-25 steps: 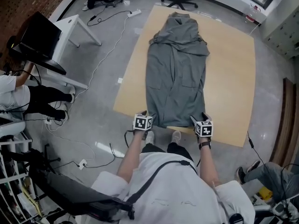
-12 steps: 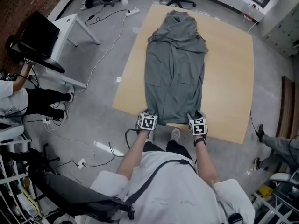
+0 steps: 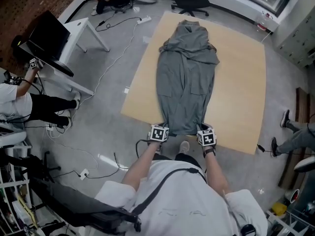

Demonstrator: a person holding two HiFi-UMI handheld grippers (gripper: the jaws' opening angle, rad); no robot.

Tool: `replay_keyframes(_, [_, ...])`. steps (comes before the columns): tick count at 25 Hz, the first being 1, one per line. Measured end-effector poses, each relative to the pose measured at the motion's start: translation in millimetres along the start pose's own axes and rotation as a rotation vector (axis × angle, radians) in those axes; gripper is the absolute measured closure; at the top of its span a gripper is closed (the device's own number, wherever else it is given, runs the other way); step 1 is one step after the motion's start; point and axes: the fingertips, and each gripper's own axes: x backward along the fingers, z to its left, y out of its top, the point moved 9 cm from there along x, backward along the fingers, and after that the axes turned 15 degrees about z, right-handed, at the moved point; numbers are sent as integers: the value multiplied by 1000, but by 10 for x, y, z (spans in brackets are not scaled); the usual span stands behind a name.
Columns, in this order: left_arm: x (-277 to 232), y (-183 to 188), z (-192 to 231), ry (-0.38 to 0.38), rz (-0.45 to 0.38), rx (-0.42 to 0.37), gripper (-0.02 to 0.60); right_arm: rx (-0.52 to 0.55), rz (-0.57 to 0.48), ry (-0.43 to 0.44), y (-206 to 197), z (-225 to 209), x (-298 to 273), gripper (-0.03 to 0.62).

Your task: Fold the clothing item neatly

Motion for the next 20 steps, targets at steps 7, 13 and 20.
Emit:
replay_keyframes(7, [13,-301,-129,-41,-5,65,549,20,17,23,-304,19,138,543])
replay_keyframes(13, [137,-289,-127,-59,-28,53,552,25,30,48,-235,46,190,543])
replay_keyframes(20, [495,-111,-250,-76,-75,50,552,38,-7,98,-47,37,471,543])
